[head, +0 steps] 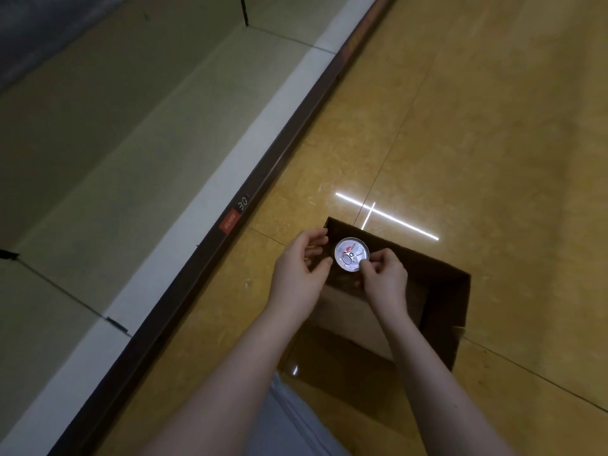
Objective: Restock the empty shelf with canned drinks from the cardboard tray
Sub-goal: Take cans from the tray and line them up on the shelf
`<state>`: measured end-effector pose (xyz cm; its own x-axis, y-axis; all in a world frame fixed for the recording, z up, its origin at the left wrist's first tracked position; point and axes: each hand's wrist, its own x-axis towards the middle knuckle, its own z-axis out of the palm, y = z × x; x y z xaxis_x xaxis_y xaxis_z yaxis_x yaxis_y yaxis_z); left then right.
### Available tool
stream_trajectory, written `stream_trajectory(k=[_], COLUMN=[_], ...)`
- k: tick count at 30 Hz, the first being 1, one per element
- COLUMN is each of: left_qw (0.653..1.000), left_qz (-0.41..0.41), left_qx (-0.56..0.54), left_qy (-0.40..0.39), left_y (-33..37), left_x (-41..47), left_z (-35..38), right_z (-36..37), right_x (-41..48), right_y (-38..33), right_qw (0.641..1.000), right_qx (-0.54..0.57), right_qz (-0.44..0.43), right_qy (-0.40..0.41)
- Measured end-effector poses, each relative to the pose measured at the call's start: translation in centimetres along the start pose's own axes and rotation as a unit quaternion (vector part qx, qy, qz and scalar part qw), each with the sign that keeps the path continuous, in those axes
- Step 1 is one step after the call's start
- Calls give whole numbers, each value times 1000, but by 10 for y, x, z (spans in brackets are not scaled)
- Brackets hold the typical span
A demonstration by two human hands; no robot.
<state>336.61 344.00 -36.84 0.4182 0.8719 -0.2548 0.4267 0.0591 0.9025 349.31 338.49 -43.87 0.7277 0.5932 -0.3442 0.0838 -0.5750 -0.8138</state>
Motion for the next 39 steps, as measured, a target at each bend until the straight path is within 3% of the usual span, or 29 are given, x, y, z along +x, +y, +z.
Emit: stream_trajectory(k=[7, 13, 19, 22, 33, 39], left_qw=[997, 988, 961, 947, 862, 842], left_qz=[32, 141, 178, 191, 205, 182], left_qx=[57, 3, -115, -135, -171, -85], left_qy=[-32, 62, 176, 222, 432, 500], left_y=[21, 63, 96, 113, 136, 129], left_x=[-14, -37, -69, -86, -110, -120], left_z=[-21, -60, -102, -128, -222, -249], right_z=[-60, -85, -70, -56, 19, 52], right_x=[-50, -100, -143, -160, -211, -236], right_y=[-101, -177, -223, -238, -307, -323], right_qw=[992, 968, 913, 896, 834, 824], right_qx=[43, 78, 198, 191, 255, 290], right_qz=[-102, -219, -322, -352, -363, -332], right_qy=[-59, -94, -151, -193, -330, -355])
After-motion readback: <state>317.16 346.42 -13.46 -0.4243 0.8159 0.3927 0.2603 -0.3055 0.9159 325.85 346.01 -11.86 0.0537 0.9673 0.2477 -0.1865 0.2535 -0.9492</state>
